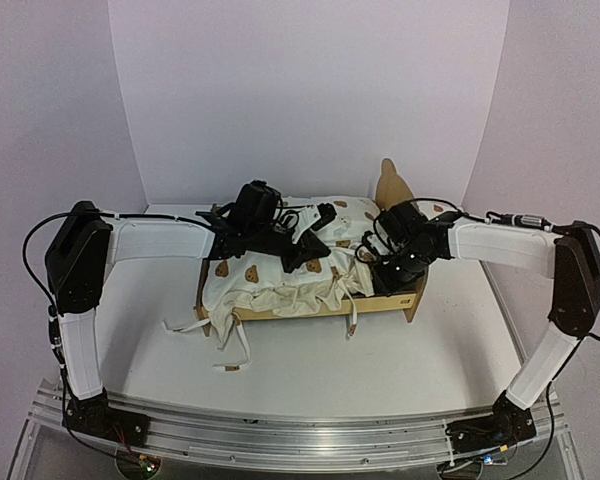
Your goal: Set up the pet bed
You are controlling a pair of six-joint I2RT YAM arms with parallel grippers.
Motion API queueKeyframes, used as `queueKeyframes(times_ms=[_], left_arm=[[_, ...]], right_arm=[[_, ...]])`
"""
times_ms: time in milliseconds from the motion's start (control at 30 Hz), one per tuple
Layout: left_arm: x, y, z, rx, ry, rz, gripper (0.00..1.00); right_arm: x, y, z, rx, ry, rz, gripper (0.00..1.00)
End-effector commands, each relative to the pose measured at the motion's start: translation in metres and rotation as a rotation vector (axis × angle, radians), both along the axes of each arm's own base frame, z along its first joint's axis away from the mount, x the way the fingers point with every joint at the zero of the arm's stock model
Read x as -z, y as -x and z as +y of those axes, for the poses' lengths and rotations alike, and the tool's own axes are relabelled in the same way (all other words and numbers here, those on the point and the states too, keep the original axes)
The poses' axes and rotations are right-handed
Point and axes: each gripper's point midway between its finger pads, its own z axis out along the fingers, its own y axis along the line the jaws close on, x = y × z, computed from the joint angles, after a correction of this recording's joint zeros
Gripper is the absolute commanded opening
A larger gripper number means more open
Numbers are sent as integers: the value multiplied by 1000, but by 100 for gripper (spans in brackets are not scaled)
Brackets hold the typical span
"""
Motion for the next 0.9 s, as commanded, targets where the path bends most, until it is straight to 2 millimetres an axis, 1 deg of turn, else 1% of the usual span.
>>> queueKeyframes(times_ms=[0,67,133,233,333,400,467,600,767,800,867], left_arm=[[-11,4,-7,13,41,-6,0],[-8,5,-10,16,44,5,0],[-7,6,-13,18,48,8,0],[-4,7,-16,20,49,13,0],[-3,6,-19,15,53,12,0],[-1,6,-20,13,52,13,0],[0,5,-21,11,51,14,0],[0,3,-22,6,50,8,0],[-3,2,-20,0,46,-11,0],[-2,2,-20,-1,44,-13,0],[-2,1,-20,-7,44,-18,0]], right_arm=[[-19,15,-9,62,4,87,44],[-34,19,-2,48,-44,87,48],[-51,20,3,35,-87,71,49],[-64,25,2,31,-108,72,49],[-61,33,-5,58,-100,87,47],[-57,35,-9,78,-87,92,43],[-52,31,-14,94,-58,77,38],[-46,17,-14,94,-9,55,20],[-38,7,-13,80,25,44,2],[-36,3,-10,74,24,40,0],[-28,-4,-1,49,8,35,0]])
